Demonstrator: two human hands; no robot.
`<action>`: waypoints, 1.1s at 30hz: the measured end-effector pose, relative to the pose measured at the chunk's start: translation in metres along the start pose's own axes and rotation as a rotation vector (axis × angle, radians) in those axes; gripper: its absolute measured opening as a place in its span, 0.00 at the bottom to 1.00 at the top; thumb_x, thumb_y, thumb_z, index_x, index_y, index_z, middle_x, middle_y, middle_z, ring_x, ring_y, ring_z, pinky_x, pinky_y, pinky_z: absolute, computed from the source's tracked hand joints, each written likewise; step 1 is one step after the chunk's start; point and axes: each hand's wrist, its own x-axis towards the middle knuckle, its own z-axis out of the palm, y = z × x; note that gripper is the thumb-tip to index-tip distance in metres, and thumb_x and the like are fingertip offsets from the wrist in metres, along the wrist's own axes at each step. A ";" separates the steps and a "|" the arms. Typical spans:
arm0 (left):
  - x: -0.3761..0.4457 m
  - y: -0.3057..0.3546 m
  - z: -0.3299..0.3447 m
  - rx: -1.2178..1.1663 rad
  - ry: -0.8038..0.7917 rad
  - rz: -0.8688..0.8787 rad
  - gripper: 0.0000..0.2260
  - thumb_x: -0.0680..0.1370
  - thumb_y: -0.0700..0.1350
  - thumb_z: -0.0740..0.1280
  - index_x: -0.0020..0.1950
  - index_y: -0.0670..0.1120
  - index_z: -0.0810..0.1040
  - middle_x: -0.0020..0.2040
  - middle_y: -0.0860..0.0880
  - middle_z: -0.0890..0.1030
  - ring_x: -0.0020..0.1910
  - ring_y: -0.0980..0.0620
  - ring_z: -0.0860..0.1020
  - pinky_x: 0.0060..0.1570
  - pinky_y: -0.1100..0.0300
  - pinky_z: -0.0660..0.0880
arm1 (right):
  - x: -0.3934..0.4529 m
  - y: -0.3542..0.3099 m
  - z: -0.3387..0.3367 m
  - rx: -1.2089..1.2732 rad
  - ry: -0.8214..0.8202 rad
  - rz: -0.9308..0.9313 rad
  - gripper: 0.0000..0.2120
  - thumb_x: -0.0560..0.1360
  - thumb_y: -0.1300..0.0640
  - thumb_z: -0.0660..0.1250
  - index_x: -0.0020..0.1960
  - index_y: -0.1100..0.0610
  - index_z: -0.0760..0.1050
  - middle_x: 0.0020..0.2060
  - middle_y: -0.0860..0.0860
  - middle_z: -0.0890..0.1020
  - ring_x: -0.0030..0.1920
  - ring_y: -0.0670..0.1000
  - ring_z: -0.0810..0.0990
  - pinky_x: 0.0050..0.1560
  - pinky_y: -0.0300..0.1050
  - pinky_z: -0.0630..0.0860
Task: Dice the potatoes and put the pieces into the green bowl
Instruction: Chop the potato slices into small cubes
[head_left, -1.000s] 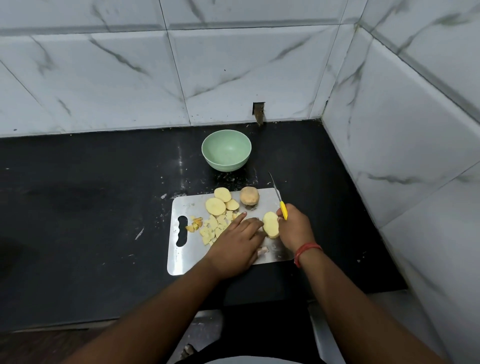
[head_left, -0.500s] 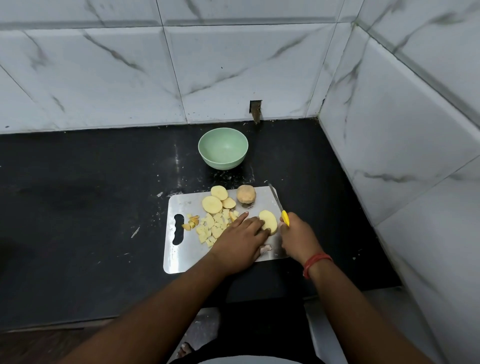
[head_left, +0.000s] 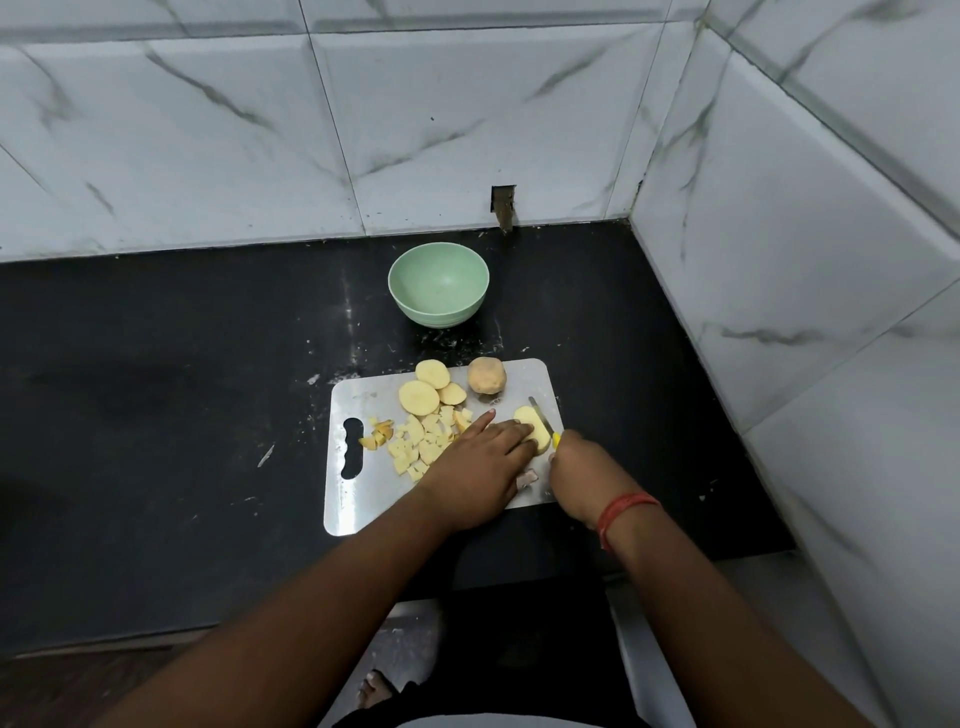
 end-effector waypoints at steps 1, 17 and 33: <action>0.000 0.000 -0.001 -0.005 -0.002 0.000 0.22 0.84 0.55 0.55 0.72 0.45 0.74 0.73 0.44 0.73 0.73 0.45 0.70 0.77 0.46 0.55 | -0.001 -0.001 -0.001 -0.008 -0.007 0.008 0.15 0.81 0.61 0.57 0.66 0.63 0.66 0.58 0.61 0.78 0.56 0.58 0.79 0.47 0.44 0.70; 0.004 0.001 0.001 0.051 -0.017 -0.001 0.18 0.84 0.50 0.58 0.71 0.45 0.75 0.72 0.42 0.75 0.71 0.44 0.72 0.77 0.48 0.56 | -0.029 0.009 0.012 -0.070 -0.177 0.015 0.17 0.80 0.61 0.58 0.68 0.64 0.64 0.61 0.61 0.75 0.60 0.60 0.77 0.55 0.48 0.74; -0.004 0.006 -0.007 -0.046 -0.047 -0.056 0.22 0.85 0.52 0.58 0.75 0.42 0.71 0.72 0.43 0.72 0.72 0.45 0.70 0.79 0.52 0.49 | -0.044 0.011 0.005 0.052 -0.032 0.021 0.14 0.81 0.59 0.57 0.64 0.64 0.66 0.57 0.61 0.78 0.54 0.57 0.80 0.43 0.43 0.69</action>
